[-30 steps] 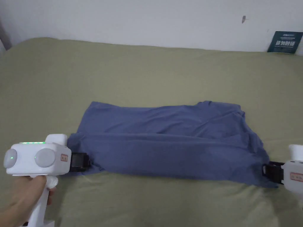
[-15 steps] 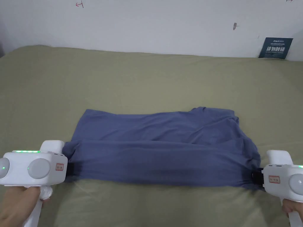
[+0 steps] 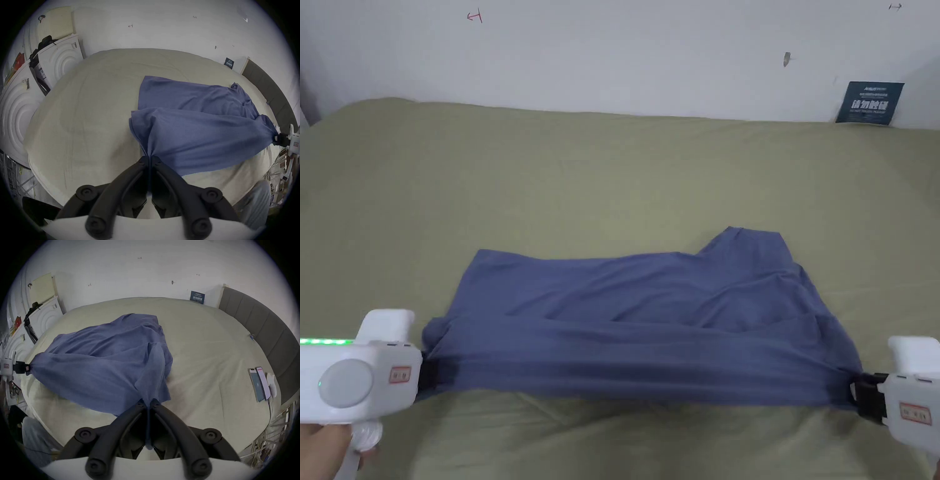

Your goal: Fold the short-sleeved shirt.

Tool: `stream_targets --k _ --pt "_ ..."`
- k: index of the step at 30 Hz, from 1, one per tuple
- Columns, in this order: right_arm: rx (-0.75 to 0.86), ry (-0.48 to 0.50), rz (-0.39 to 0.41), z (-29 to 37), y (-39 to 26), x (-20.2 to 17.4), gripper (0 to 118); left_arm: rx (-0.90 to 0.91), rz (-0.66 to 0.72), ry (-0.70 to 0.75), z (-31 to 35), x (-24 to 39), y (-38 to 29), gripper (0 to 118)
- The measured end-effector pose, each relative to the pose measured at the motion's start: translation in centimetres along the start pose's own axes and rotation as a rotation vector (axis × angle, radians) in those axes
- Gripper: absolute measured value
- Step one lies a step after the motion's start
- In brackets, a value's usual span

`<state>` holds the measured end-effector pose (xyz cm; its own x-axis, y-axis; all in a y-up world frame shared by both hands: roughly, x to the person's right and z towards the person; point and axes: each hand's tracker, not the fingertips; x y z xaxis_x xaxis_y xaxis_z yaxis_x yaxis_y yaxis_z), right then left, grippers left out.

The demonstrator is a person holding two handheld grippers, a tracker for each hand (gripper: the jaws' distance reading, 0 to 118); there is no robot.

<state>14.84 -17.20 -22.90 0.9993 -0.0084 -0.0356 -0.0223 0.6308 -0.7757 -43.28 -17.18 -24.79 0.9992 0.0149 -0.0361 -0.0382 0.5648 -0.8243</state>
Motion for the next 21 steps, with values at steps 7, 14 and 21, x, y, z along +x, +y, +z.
stream_targets --k 7,14,21 --pt "-0.041 0.008 -0.011 -0.7 -3.2 -0.4 4 -0.036 0.046 -0.025 -0.2 -0.9 -2.8 4" --pt "0.046 0.005 -0.026 0.7 0.9 0.1 103 0.058 0.048 -0.049 -0.7 -2.1 0.4 116" --pt "0.077 -0.034 -0.034 -3.8 10.1 -0.7 0 0.107 -0.013 -0.007 -4.3 0.5 10.7 6"
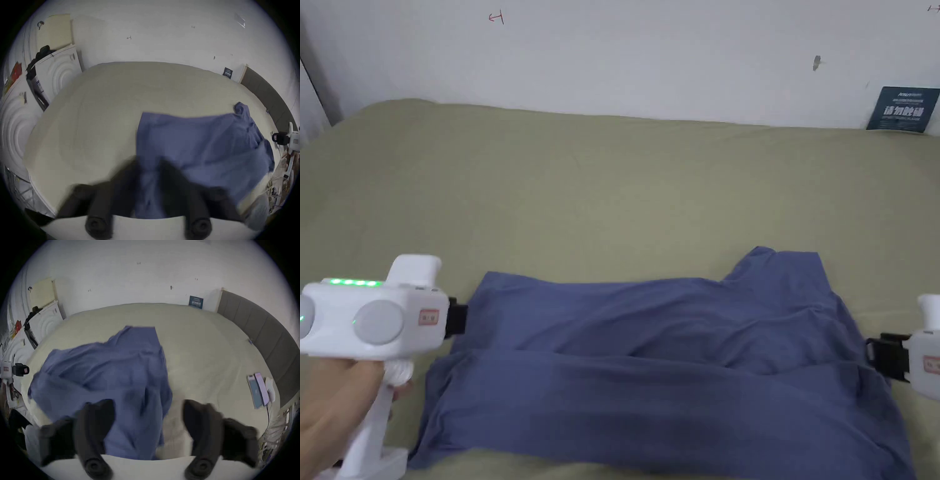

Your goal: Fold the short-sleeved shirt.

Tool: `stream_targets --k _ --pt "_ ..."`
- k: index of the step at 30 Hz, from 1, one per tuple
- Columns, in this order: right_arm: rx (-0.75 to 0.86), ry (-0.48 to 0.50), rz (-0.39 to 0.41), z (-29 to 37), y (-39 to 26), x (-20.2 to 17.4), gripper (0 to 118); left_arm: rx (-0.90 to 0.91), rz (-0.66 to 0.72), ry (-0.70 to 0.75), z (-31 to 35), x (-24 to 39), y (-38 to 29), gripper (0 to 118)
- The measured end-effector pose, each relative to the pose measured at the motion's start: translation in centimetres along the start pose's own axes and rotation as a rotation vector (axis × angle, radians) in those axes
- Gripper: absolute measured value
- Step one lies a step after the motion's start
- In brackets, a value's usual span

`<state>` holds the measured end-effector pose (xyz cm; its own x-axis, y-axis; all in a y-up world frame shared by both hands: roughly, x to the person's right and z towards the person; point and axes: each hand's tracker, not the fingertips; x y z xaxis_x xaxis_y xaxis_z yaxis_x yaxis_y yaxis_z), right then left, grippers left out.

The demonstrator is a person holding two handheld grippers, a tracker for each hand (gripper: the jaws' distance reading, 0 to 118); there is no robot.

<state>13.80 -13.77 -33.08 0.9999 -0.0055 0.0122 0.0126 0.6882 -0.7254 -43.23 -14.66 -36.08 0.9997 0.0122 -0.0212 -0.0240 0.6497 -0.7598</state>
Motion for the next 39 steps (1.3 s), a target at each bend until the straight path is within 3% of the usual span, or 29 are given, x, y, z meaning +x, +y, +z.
stream_targets --k 7,8,9,10,11,15,16,17,19,20,21,22,23,25,26,28,29,30,31,32,33,39 --pt "-0.039 -0.029 0.042 -8.5 4.8 0.2 0 -0.073 -0.018 0.046 -10.0 0.5 6.9 7" --pt "-0.049 -0.034 0.044 -9.4 5.1 0.3 0 -0.085 -0.013 0.071 -11.2 0.5 7.2 21" --pt "-0.058 -0.041 0.049 -10.1 5.4 0.3 0 -0.095 -0.013 0.078 -12.3 0.4 7.4 56" --pt "-0.064 -0.041 0.053 -10.8 5.5 0.4 0 -0.120 -0.011 0.087 -13.2 0.1 7.6 99" --pt "-0.071 -0.043 0.057 -11.3 5.7 0.5 0 -0.119 -0.012 0.096 -14.2 0.0 7.6 118" --pt "-0.102 -0.049 0.061 -13.3 6.3 1.2 0 -0.151 -0.012 0.087 -15.4 0.0 7.6 110" --pt "-0.107 -0.052 0.053 -13.6 6.4 1.3 0 -0.173 -0.013 0.079 -15.4 0.2 7.4 103" --pt "-0.106 -0.054 0.042 -13.8 6.5 1.5 0 -0.172 -0.026 0.076 -15.2 0.5 7.2 77" --pt "-0.109 -0.046 0.011 -14.4 6.8 1.9 1 -0.131 -0.048 0.033 -14.2 1.2 6.9 42" --pt "-0.115 -0.044 0.001 -14.8 6.9 2.0 11 -0.138 -0.048 0.049 -13.9 1.7 6.8 19" --pt "-0.125 -0.038 0.003 -15.2 6.9 2.0 41 -0.133 -0.057 0.038 -13.9 2.0 6.8 9" --pt "-0.157 -0.033 0.010 -15.8 7.0 1.9 85 -0.136 -0.066 0.031 -14.0 2.1 6.7 9" --pt "-0.205 -0.040 0.018 -16.5 6.9 1.9 118 -0.138 -0.073 0.048 -14.1 2.4 6.7 8" --pt "-0.216 -0.037 0.041 -17.9 6.3 2.1 104 -0.140 -0.072 0.047 -14.1 2.6 6.9 8" --pt "-0.219 -0.085 0.050 -18.3 6.1 2.0 105 -0.139 -0.064 0.045 -14.1 2.2 6.9 8" --pt "-0.230 -0.077 0.007 -18.4 5.7 2.3 95 -0.135 -0.046 0.039 -13.8 2.2 6.9 8" --pt "-0.228 -0.049 -0.033 -17.3 6.5 1.9 70 -0.129 -0.034 0.037 -13.4 2.3 6.8 8" --pt "-0.208 -0.061 -0.032 -16.3 6.9 1.8 28 -0.128 -0.030 0.036 -13.2 2.0 6.8 8" --pt "-0.163 -0.065 -0.002 -15.2 7.0 1.7 2 -0.122 -0.032 0.038 -12.6 2.1 6.8 8" --pt "-0.143 -0.009 0.015 -14.2 7.1 2.0 2 -0.109 -0.036 0.038 -11.8 2.2 6.8 8" --pt "-0.122 -0.033 0.002 -13.1 7.2 2.3 2 -0.095 -0.038 0.035 -10.9 2.2 6.9 8" --pt "-0.043 0.040 0.008 -4.6 7.3 2.1 2 0.009 -0.044 0.011 -2.9 1.1 6.5 8"
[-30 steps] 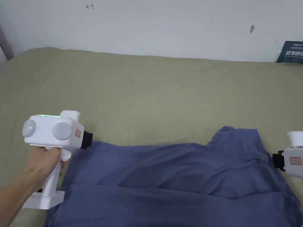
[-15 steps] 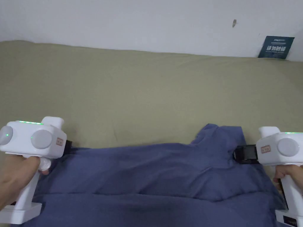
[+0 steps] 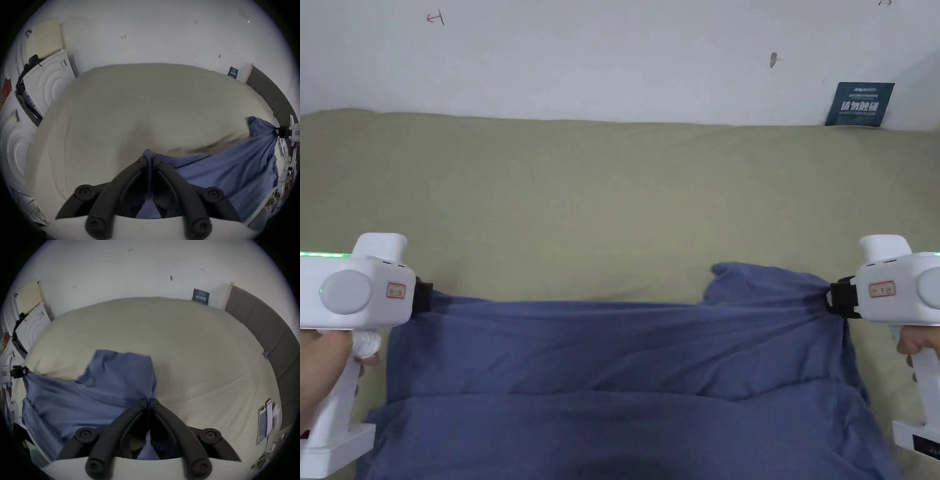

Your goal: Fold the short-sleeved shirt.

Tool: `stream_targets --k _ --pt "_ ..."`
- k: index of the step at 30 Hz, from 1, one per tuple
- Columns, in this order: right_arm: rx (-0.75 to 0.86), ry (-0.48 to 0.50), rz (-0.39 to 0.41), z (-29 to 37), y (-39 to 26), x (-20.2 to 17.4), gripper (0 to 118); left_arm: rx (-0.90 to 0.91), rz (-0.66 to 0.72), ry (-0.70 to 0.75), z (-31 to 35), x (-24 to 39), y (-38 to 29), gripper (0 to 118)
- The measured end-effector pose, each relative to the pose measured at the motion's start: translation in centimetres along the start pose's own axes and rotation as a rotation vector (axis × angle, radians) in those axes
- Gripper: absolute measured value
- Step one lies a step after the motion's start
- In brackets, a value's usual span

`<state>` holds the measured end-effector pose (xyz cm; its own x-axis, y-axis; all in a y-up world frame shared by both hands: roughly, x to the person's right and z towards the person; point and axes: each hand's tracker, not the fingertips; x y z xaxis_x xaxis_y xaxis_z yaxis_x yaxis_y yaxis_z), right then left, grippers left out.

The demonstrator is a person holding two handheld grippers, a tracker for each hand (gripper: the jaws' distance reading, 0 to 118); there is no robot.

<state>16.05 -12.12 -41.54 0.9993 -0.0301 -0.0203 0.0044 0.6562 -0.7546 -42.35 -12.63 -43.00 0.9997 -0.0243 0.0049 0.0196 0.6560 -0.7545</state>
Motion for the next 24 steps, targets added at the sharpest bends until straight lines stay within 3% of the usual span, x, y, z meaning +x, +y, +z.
stream_targets --k 5,11,14,18,24 --pt "0.079 0.048 0.035 7.3 -3.5 -0.3 2 0.044 0.002 -0.010 6.3 -1.5 -3.6 8" --pt "0.084 0.068 0.057 11.7 -10.7 -0.7 2 0.035 0.019 -0.046 10.0 -2.9 -10.7 8" --pt "0.039 0.065 0.072 11.7 -14.4 -0.7 2 0.005 0.043 -0.065 10.5 -3.1 -14.3 8" --pt "-0.023 0.060 0.034 10.2 -18.1 -0.2 2 -0.032 0.046 -0.081 9.6 -3.2 -17.8 8" --pt "-0.068 0.054 0.004 7.3 -20.0 0.6 3 -0.054 0.073 -0.080 8.7 -3.3 -19.8 8"
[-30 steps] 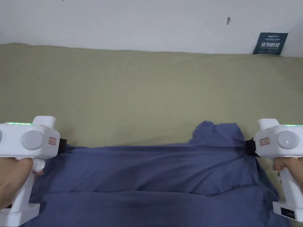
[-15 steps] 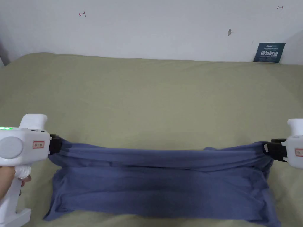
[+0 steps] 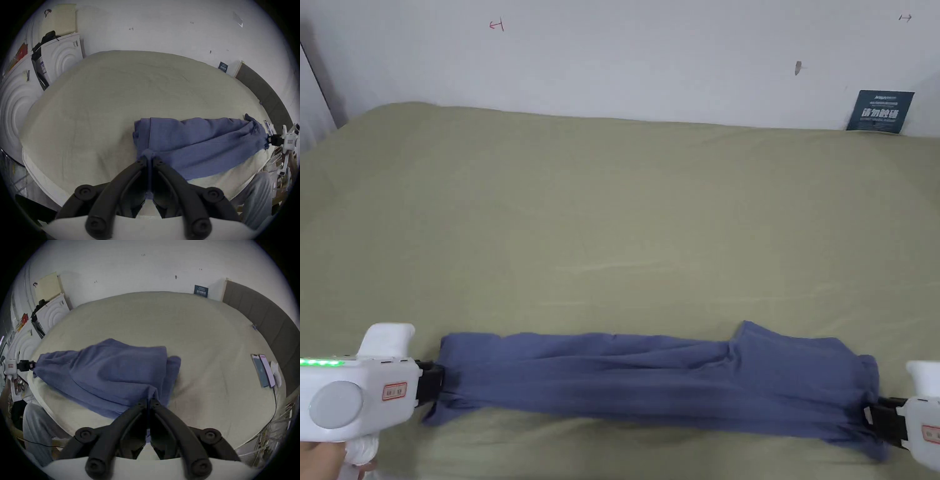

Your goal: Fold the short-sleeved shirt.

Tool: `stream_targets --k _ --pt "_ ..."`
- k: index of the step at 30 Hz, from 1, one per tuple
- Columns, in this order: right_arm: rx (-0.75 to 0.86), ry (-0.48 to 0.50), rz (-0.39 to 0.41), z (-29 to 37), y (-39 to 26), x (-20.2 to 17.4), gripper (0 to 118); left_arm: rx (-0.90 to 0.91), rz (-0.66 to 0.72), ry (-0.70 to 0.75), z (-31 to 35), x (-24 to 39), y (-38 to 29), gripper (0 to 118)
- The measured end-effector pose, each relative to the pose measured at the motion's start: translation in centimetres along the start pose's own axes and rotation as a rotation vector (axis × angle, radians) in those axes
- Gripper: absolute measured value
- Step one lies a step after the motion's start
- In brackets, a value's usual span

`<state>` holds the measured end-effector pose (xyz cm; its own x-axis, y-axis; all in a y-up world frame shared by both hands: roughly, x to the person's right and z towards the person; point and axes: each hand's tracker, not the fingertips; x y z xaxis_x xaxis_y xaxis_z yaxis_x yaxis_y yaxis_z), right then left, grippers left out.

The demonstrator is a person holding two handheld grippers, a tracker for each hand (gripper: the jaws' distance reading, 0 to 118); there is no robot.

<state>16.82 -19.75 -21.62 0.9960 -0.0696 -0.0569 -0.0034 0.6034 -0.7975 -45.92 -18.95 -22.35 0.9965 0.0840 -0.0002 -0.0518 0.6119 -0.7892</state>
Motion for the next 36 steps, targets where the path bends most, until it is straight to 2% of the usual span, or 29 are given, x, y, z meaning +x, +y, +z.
stream_targets --k 1,2,3,4,5,6,8,9,10,11,12,13,14,17,19,21,27,29,30,31,32,33,34,36 --pt "0.002 -0.002 -0.002 0.1 0.1 -0.1 4 0.014 -0.002 -0.005 0.2 0.0 0.1 8" --pt "-0.009 -0.027 0.004 0.8 0.4 -0.8 25 0.023 -0.002 -0.009 0.5 0.0 0.3 14" --pt "-0.021 -0.059 0.012 1.2 0.6 -1.2 64 0.022 -0.003 0.000 0.7 -0.2 0.5 41" --pt "-0.008 -0.058 0.018 1.6 0.7 -1.7 106 0.024 -0.005 0.004 1.0 -0.2 0.7 84" --pt "0.058 0.000 0.074 2.9 0.7 -2.4 114 0.041 -0.010 0.001 1.6 -0.2 0.7 118" --pt "0.098 -0.014 0.065 4.0 1.4 -3.1 108 0.093 -0.011 0.011 2.3 -0.2 1.0 118" --pt "0.135 -0.034 0.057 5.2 2.7 -5.3 109 0.098 -0.010 0.025 3.1 0.1 1.6 117" --pt "0.188 -0.035 0.053 5.7 3.3 -6.5 106 0.116 -0.003 0.039 3.5 0.4 1.8 113" --pt "0.240 -0.031 0.051 5.3 2.6 -8.1 94 0.147 0.011 0.051 4.1 0.7 2.1 102" --pt "0.303 -0.028 0.042 5.5 2.7 -9.7 52 0.162 0.017 0.054 4.6 1.1 2.3 60" --pt "0.353 -0.029 0.036 5.6 3.0 -11.2 4 0.170 0.021 0.048 4.8 1.5 2.5 5" --pt "0.399 -0.056 0.038 5.5 3.1 -12.8 0 0.193 0.033 0.044 5.1 1.9 2.6 0" --pt "0.474 -0.087 0.048 5.4 3.0 -14.2 0 0.192 0.044 0.025 5.2 2.0 2.6 0" --pt "0.574 -0.071 0.037 5.6 3.1 -17.8 0 0.120 0.137 -0.099 4.0 0.2 3.3 0" --pt "0.618 -0.067 0.036 5.9 3.0 -19.9 0 0.061 0.220 -0.180 3.0 -2.0 4.6 0" --pt "0.636 -0.082 0.070 6.2 2.8 -21.5 0 -0.024 0.284 -0.271 1.6 -4.5 5.5 0" --pt "0.648 -0.085 0.100 6.5 2.5 -23.4 0 -0.249 0.352 -0.456 -2.6 -10.1 7.1 0" --pt "0.634 -0.089 0.113 6.2 2.4 -23.5 0 -0.294 0.360 -0.505 -3.8 -10.7 6.8 11" --pt "0.625 -0.083 0.114 6.0 2.3 -23.4 0 -0.324 0.360 -0.519 -4.4 -11.0 6.6 17" --pt "0.614 -0.084 0.113 5.8 2.3 -23.4 0 -0.341 0.392 -0.579 -4.8 -11.0 6.2 37" --pt "0.603 -0.080 0.112 5.7 2.3 -23.4 0 -0.374 0.419 -0.621 -5.4 -11.0 5.8 95" --pt "0.597 -0.081 0.108 5.6 2.3 -23.3 0 -0.405 0.455 -0.664 -6.1 -11.1 5.5 118" --pt "0.595 -0.081 0.103 5.6 2.3 -23.3 0 -0.371 0.466 -0.676 -4.0 -9.8 6.2 118" --pt "0.583 -0.074 0.093 5.6 2.3 -23.2 0 -0.389 0.526 -0.716 -6.1 -9.8 5.7 118"
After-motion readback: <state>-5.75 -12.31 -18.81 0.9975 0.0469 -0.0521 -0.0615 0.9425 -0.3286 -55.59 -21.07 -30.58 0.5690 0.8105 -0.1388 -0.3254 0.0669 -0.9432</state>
